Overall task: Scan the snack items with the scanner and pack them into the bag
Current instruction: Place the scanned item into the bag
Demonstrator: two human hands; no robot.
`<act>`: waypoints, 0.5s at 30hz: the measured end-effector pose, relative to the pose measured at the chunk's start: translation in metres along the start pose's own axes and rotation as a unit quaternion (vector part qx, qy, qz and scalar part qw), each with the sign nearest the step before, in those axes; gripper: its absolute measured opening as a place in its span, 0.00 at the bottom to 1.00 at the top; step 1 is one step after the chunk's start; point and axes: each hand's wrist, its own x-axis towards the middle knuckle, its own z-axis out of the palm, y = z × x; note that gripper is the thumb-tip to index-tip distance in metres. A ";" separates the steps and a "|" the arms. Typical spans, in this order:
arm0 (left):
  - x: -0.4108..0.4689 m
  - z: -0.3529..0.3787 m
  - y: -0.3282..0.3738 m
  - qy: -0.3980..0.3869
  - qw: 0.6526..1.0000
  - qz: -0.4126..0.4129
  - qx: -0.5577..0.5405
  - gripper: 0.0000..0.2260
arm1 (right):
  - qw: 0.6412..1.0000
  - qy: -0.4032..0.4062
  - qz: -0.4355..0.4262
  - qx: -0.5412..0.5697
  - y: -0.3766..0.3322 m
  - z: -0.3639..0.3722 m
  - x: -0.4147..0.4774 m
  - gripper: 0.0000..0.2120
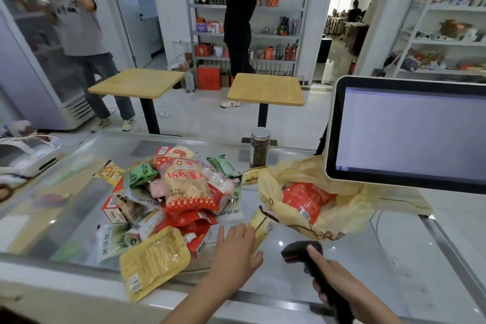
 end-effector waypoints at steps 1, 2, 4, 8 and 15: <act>-0.002 0.002 0.001 0.010 1.000 -0.022 -0.004 0.22 | 1.000 -0.009 0.003 0.002 0.001 -0.001 -0.002 0.31; -0.003 0.004 0.002 0.018 0.999 -0.043 -0.015 0.26 | 1.000 -0.016 0.005 0.003 0.000 -0.002 -0.003 0.30; -0.003 0.006 0.003 0.012 0.997 -0.066 -0.027 0.29 | 0.999 -0.031 0.004 0.009 -0.002 -0.001 -0.008 0.29; -0.002 0.009 -0.005 0.010 0.998 -0.065 0.017 0.22 | 0.999 -0.043 0.003 0.019 -0.013 -0.004 -0.022 0.28; -0.001 0.011 -0.009 -0.036 0.998 -0.045 0.019 0.33 | 0.997 -0.071 -0.006 0.000 -0.047 -0.001 -0.056 0.34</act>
